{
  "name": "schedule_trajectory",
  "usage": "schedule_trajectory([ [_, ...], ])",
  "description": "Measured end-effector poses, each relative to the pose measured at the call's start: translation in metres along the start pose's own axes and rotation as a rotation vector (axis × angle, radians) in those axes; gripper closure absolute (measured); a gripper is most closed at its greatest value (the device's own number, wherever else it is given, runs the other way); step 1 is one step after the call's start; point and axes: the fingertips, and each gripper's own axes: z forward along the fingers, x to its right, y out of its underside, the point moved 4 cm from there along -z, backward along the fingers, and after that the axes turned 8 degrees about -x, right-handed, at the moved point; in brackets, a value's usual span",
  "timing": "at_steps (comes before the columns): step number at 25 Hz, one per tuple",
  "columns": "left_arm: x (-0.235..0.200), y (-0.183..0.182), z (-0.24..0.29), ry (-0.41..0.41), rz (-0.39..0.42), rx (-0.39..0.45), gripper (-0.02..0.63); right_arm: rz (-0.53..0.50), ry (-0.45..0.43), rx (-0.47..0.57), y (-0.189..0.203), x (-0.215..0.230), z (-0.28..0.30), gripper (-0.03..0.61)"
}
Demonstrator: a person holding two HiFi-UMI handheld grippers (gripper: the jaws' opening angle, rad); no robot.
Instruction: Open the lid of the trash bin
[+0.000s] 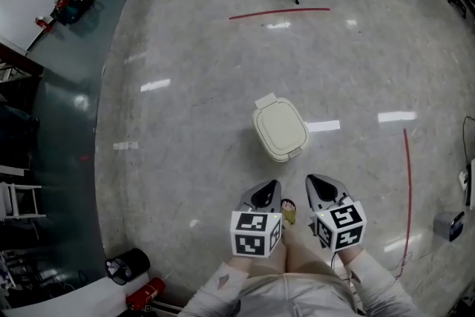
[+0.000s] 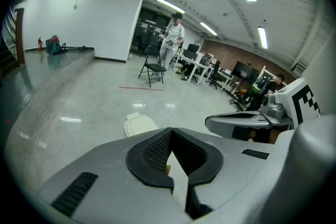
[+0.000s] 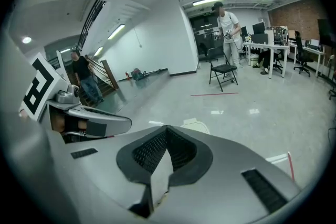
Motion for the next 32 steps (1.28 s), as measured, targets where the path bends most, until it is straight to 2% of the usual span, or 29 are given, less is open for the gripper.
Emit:
schedule_trajectory([
  [11,-0.047,0.023,0.067,0.006,-0.042,-0.073,0.609,0.061,0.049,-0.062,0.027,0.026,0.083,0.576],
  [26,-0.094,0.113,0.186,-0.004,-0.095,-0.187,0.609,0.095,0.111,-0.17,0.12,0.075,0.202,0.576],
  [32,-0.111,0.138,0.218,-0.005,-0.106,-0.216,0.609,0.105,0.136,-0.21,0.147,0.096,0.245,0.577],
])
